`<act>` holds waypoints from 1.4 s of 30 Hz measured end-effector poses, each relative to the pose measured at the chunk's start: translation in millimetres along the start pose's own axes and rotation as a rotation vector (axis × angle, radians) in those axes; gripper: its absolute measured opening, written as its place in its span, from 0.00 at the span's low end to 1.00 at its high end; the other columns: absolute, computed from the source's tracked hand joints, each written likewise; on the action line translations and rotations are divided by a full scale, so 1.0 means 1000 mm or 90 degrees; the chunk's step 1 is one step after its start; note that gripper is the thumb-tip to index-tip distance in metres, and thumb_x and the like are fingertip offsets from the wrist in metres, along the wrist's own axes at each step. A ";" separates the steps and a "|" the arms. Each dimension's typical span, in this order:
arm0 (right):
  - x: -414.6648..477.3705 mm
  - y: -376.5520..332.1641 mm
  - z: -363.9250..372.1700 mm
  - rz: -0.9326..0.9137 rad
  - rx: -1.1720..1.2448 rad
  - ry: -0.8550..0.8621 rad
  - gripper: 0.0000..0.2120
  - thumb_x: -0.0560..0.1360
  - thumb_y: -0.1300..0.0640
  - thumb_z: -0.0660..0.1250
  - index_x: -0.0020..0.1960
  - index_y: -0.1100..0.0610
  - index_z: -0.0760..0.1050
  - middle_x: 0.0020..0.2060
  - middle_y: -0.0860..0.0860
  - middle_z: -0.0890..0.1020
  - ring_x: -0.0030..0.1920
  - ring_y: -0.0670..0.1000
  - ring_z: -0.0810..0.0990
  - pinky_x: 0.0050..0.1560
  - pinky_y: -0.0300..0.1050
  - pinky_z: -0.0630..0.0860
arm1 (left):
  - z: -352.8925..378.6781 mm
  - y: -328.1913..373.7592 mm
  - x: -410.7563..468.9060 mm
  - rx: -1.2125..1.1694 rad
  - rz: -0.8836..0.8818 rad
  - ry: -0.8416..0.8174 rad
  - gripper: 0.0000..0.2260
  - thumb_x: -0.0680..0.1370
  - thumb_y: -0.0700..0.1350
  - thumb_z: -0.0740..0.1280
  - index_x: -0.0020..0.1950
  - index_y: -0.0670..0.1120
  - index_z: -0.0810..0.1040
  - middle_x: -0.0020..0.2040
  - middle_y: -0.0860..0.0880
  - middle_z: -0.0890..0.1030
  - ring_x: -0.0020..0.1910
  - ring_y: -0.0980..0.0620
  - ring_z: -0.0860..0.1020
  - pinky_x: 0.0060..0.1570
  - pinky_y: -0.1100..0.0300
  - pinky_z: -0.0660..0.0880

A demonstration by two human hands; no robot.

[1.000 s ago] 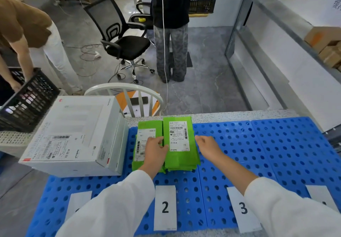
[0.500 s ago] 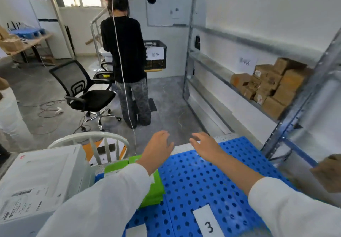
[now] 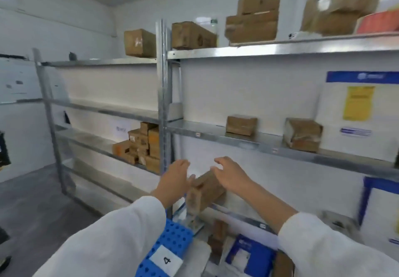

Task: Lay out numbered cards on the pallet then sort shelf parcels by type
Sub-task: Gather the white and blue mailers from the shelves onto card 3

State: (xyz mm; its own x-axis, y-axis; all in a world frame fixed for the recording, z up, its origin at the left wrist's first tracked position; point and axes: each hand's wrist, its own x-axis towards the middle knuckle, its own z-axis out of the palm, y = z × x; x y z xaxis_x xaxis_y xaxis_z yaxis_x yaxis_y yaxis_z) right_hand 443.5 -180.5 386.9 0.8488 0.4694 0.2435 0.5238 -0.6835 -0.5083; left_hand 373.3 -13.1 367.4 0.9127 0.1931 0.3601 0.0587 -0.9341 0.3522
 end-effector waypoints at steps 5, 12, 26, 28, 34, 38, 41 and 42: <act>-0.035 0.079 -0.079 0.089 -0.046 0.086 0.22 0.81 0.48 0.56 0.73 0.55 0.65 0.73 0.51 0.67 0.71 0.52 0.67 0.70 0.45 0.62 | 0.038 0.118 0.024 -0.066 0.108 0.029 0.24 0.81 0.53 0.61 0.75 0.49 0.63 0.76 0.52 0.62 0.74 0.52 0.62 0.74 0.56 0.59; -0.072 0.144 -0.132 0.178 -0.072 0.131 0.23 0.81 0.47 0.56 0.74 0.54 0.64 0.73 0.51 0.66 0.71 0.51 0.67 0.70 0.46 0.63 | 0.071 0.215 0.052 -0.037 0.226 -0.003 0.25 0.81 0.54 0.59 0.76 0.46 0.63 0.75 0.49 0.64 0.74 0.51 0.63 0.72 0.59 0.59; -0.061 0.235 -0.191 0.291 -0.120 0.193 0.20 0.81 0.49 0.58 0.70 0.57 0.68 0.67 0.53 0.72 0.63 0.53 0.73 0.59 0.43 0.71 | 0.125 0.325 0.148 -0.081 0.419 -0.007 0.19 0.79 0.50 0.62 0.66 0.42 0.72 0.66 0.46 0.73 0.64 0.46 0.71 0.62 0.56 0.69; -0.055 0.247 -0.200 0.312 -0.131 0.205 0.18 0.81 0.50 0.58 0.67 0.57 0.69 0.64 0.54 0.73 0.59 0.53 0.74 0.58 0.46 0.74 | 0.134 0.338 0.162 -0.078 0.457 -0.005 0.18 0.79 0.50 0.62 0.66 0.42 0.72 0.65 0.47 0.73 0.64 0.47 0.70 0.60 0.57 0.68; -0.040 0.282 -0.240 0.353 -0.194 0.213 0.25 0.81 0.50 0.57 0.75 0.59 0.62 0.71 0.54 0.66 0.69 0.53 0.68 0.67 0.46 0.67 | 0.139 0.371 0.210 -0.103 0.512 0.017 0.22 0.81 0.50 0.60 0.71 0.42 0.67 0.71 0.47 0.68 0.69 0.48 0.66 0.61 0.56 0.68; -0.023 0.305 -0.265 0.364 -0.328 0.232 0.25 0.82 0.48 0.54 0.75 0.58 0.60 0.71 0.54 0.66 0.68 0.54 0.69 0.64 0.49 0.70 | 0.141 0.381 0.240 -0.075 0.557 0.036 0.22 0.81 0.52 0.59 0.72 0.42 0.66 0.71 0.47 0.68 0.70 0.48 0.65 0.62 0.55 0.68; -0.013 0.320 -0.278 0.380 -0.343 0.217 0.26 0.82 0.47 0.53 0.76 0.58 0.58 0.72 0.54 0.65 0.70 0.54 0.66 0.66 0.49 0.68 | 0.148 0.385 0.261 -0.052 0.566 0.050 0.21 0.81 0.52 0.59 0.70 0.41 0.68 0.69 0.46 0.70 0.68 0.47 0.67 0.65 0.54 0.68; -0.009 0.326 -0.284 0.381 -0.332 0.212 0.26 0.82 0.47 0.53 0.76 0.58 0.57 0.72 0.54 0.64 0.71 0.55 0.65 0.67 0.50 0.67 | 0.151 0.388 0.269 -0.044 0.561 0.053 0.21 0.81 0.52 0.59 0.70 0.41 0.68 0.68 0.45 0.70 0.68 0.47 0.67 0.65 0.54 0.68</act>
State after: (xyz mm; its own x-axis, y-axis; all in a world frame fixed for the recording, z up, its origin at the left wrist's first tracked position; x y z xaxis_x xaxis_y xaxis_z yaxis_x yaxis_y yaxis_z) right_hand 626.5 -566.1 453.7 0.9267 -0.1849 0.3272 -0.1219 -0.9714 -0.2037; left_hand 702.3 -368.7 470.4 0.5815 -0.5641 0.5862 -0.6786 -0.7338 -0.0329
